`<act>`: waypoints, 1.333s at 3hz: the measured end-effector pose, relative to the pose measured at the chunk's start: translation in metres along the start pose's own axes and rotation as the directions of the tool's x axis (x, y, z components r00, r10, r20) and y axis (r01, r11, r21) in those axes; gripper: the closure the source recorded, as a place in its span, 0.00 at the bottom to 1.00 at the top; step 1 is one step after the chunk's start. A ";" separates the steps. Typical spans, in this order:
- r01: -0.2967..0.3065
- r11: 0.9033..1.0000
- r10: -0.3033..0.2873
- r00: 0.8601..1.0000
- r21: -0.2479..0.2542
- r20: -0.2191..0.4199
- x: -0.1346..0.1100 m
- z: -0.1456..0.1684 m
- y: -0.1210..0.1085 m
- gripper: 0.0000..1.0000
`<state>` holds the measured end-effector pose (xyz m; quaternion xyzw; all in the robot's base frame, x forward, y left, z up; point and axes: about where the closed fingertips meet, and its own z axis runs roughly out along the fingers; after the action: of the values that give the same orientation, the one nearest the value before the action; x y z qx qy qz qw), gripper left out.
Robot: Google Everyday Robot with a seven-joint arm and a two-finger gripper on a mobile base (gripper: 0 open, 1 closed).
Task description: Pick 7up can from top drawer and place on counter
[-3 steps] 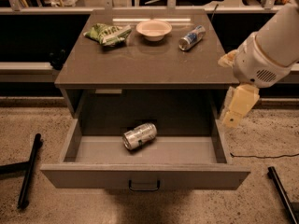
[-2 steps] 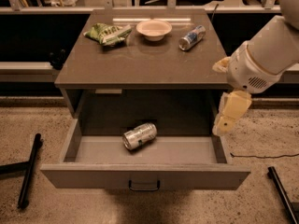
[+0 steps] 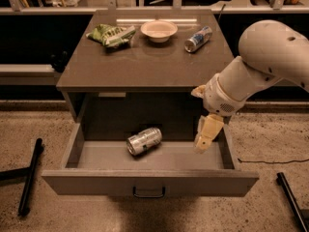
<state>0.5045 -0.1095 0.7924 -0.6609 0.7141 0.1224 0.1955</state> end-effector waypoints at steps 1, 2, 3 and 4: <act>0.000 1.000 0.000 1.000 0.000 0.000 0.000 0.000 0.000 0.00; 0.022 0.999 -0.021 1.000 -0.038 0.022 -0.001 0.029 -0.007 0.00; 0.028 0.995 -0.025 0.999 -0.096 0.040 -0.003 0.070 -0.015 0.00; 0.029 0.995 -0.025 0.999 -0.096 0.040 -0.003 0.070 -0.015 0.00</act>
Offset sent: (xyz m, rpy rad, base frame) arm 0.0270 0.0304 -0.0623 0.0551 0.0576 0.0919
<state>0.5276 -0.0781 0.7327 -0.6765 0.6946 0.1670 0.1790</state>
